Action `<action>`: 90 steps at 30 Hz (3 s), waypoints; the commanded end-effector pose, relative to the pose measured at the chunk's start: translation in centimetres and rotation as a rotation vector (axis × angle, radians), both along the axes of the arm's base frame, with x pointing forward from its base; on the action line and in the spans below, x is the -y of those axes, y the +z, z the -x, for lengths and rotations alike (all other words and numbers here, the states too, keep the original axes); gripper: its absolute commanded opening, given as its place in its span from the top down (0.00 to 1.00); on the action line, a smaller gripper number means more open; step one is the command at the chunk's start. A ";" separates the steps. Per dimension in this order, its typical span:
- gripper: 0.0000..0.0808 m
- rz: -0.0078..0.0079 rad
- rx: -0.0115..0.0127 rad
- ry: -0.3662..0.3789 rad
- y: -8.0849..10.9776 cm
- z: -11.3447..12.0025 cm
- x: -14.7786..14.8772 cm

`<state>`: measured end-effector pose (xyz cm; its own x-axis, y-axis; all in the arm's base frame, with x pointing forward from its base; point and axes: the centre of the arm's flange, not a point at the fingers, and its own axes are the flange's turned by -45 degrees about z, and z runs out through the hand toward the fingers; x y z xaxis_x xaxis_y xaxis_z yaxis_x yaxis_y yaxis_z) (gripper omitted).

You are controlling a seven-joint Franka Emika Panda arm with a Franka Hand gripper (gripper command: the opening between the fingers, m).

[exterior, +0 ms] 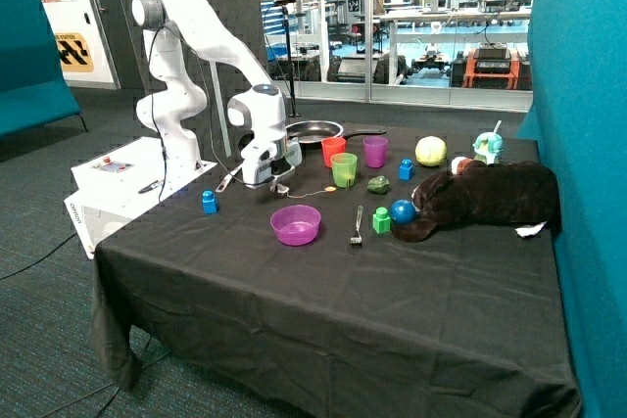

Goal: Prepare two cups of tea

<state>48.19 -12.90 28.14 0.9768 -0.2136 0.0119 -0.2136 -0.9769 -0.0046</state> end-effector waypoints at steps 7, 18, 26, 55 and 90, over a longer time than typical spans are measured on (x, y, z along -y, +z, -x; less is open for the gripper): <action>1.00 0.0022 -0.0126 0.046 4.4 -2.4 -2.8; 1.00 0.0030 -0.0124 0.161 6.5 -5.5 -9.5; 1.00 0.0035 -0.0123 0.247 7.8 -7.3 -14.4; 1.00 0.0044 -0.0121 0.393 9.8 -8.4 -23.2; 0.41 0.0043 -0.0121 0.376 8.8 -8.0 -22.4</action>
<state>56.33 9.69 37.09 0.9875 0.1575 -0.0099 0.1576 -0.9875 0.0026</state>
